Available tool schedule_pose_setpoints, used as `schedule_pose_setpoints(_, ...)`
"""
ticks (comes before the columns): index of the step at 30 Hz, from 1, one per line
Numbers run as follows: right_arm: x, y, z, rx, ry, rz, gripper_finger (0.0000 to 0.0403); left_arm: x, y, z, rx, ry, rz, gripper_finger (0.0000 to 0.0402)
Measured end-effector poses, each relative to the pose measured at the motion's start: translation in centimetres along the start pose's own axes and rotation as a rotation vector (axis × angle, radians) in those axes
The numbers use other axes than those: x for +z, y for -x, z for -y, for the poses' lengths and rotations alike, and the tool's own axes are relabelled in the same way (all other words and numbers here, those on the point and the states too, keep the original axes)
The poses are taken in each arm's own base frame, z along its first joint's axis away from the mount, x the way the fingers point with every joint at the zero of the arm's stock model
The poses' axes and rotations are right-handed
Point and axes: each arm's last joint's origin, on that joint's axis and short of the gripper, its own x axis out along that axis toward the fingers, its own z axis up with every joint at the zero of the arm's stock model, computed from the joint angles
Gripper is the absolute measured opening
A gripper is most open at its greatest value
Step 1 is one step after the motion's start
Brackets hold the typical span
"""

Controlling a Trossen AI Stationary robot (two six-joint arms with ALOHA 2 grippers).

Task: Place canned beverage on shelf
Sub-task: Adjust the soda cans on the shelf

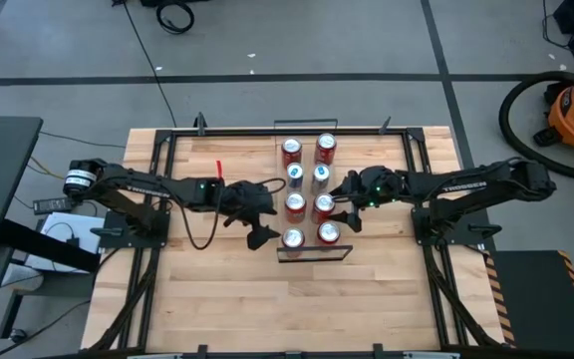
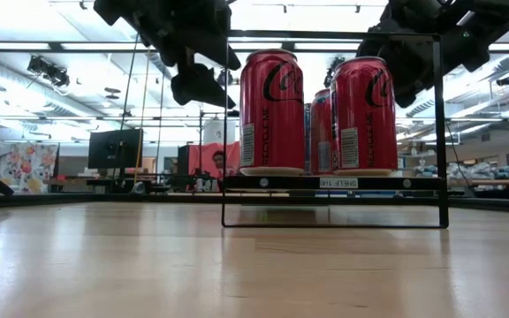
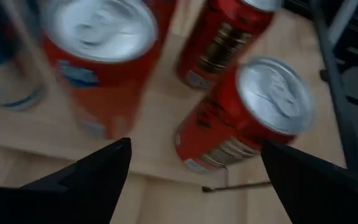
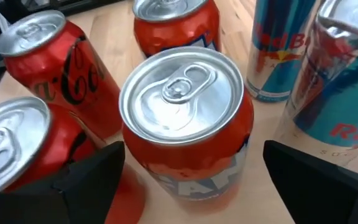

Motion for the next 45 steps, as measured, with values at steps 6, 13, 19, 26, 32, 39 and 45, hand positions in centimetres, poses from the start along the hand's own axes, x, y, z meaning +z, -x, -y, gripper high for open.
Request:
schedule_pose_setpoints(6, 0.3, 0.7, -0.1, 0.003, -0.005, 0.020, 0.0396, -0.7, -0.6, 1.3, -0.029, 0.003, -0.024, 0.0371)
schedule_pose_setpoints(13, 0.3, 2.3, -0.4, 0.003, -0.046, 0.017, 0.0396, -1.3, -1.6, 2.2, -0.042, 0.017, -0.039, 0.0370)
schedule_pose_setpoints(19, 0.0, 3.4, -0.5, -0.015, -0.052, -0.006, 0.0396, -1.4, -2.1, 2.3, -0.053, -0.021, -0.033, 0.0370)
schedule_pose_setpoints(26, -0.2, 3.8, -0.5, -0.037, -0.052, -0.013, 0.0396, -1.2, -2.7, 2.1, -0.063, -0.044, -0.018, 0.0370)
schedule_pose_setpoints(32, -0.2, 3.8, -0.5, -0.041, -0.052, -0.015, 0.0396, -1.4, -3.2, 2.0, -0.047, -0.025, -0.026, 0.0370)
schedule_pose_setpoints(39, -0.2, 3.8, -0.5, -0.042, -0.052, -0.016, 0.0396, -1.5, -3.4, 1.9, -0.047, -0.015, -0.032, 0.0370)
schedule_pose_setpoints(45, -0.2, 3.8, -0.5, -0.042, -0.052, -0.015, 0.0396, -1.1, -2.7, 2.1, -0.072, -0.008, -0.013, 0.0370)
